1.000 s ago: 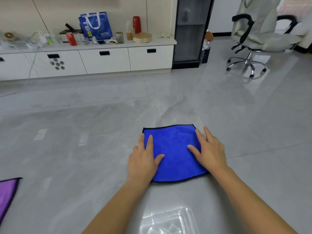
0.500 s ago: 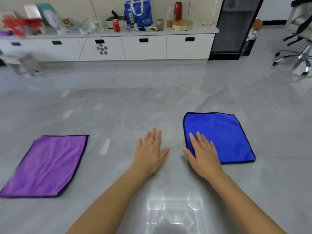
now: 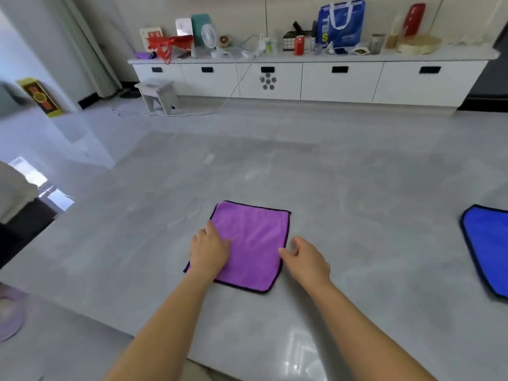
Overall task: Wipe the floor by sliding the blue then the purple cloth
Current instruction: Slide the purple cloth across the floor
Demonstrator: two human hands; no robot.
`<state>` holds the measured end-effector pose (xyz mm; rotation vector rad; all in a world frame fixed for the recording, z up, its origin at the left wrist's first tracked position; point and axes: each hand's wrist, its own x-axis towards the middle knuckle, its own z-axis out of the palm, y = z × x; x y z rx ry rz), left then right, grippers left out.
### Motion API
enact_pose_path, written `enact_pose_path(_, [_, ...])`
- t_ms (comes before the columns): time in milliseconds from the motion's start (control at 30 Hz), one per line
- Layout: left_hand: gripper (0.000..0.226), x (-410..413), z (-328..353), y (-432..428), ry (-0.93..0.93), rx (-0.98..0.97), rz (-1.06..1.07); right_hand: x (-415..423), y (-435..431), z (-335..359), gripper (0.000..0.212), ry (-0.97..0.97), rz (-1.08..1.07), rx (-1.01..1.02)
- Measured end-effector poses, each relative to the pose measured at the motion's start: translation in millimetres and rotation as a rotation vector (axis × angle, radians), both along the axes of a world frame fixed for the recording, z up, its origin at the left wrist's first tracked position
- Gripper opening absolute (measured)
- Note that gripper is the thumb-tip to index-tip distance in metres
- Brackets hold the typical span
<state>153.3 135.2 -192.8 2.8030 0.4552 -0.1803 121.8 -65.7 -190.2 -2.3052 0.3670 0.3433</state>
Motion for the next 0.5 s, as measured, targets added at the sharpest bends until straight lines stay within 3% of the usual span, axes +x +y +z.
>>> enact_pose_path(133, [0.043, 17, 3, 39, -0.048, -0.012, 0.073, 20, 39, 1, 0.054, -0.050, -0.047, 0.025])
enact_pose_path(200, [0.038, 24, 1, 49, -0.039, -0.079, 0.139, 29, 51, -4, 0.047, -0.028, -0.108, -0.021])
enact_pose_path(333, [0.032, 43, -11, 67, -0.037, -0.076, 0.031, 37, 67, -10, 0.023, -0.023, -0.112, -0.167])
enact_pose_path(433, [0.030, 54, -7, 75, -0.104, -0.126, -0.031, 43, 80, -8, 0.013, -0.171, -0.075, -0.224])
enact_pose_path(500, [0.033, 58, -7, 84, -0.168, -0.180, -0.049, 43, 95, -7, 0.019, -0.262, -0.056, -0.164])
